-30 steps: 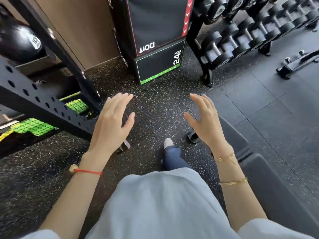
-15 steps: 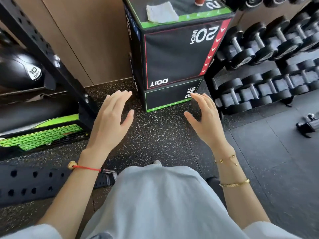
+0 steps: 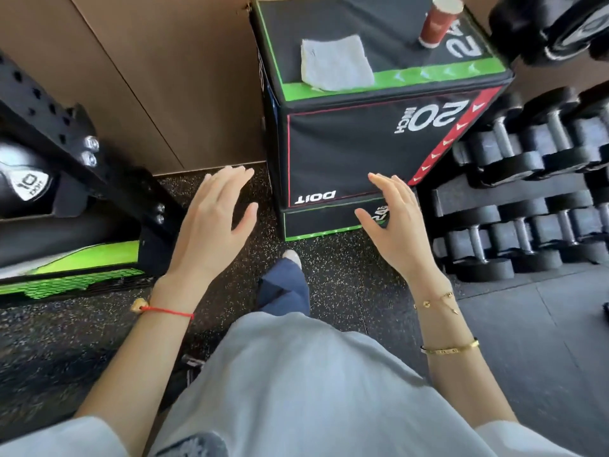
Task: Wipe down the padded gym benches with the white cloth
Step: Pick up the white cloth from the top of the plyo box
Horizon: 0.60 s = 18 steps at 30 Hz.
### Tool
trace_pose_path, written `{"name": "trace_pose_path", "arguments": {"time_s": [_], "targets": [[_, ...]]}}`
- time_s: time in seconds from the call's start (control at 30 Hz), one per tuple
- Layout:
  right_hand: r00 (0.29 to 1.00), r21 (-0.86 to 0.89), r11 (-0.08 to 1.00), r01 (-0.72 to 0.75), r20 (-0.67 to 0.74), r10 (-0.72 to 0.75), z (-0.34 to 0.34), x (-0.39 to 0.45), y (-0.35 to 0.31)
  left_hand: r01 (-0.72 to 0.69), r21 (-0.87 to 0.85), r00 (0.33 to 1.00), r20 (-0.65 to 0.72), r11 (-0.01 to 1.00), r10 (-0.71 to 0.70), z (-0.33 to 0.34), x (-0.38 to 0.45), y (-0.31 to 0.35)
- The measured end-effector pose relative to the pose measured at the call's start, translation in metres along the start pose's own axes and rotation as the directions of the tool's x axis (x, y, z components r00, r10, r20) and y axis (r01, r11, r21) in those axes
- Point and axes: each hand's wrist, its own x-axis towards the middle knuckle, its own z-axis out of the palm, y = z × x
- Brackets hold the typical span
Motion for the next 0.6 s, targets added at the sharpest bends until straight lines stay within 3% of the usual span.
{"name": "trace_pose_path", "arguments": {"time_s": [0.33,0.6], "targets": [[0.998,-0.021,0.999,0.049,-0.047,-0.05,-0.012,0.217,0.021,-0.028,-0.019,1.0,-0.014,0.999,0.028,0.035,0.201,-0.028],[1.0,-0.019,1.0,-0.021,-0.002,0.021,0.009,0.322,0.046,0.037,-0.029,0.999,0.01,0.999,-0.036,0.078,0.298,-0.045]]}}
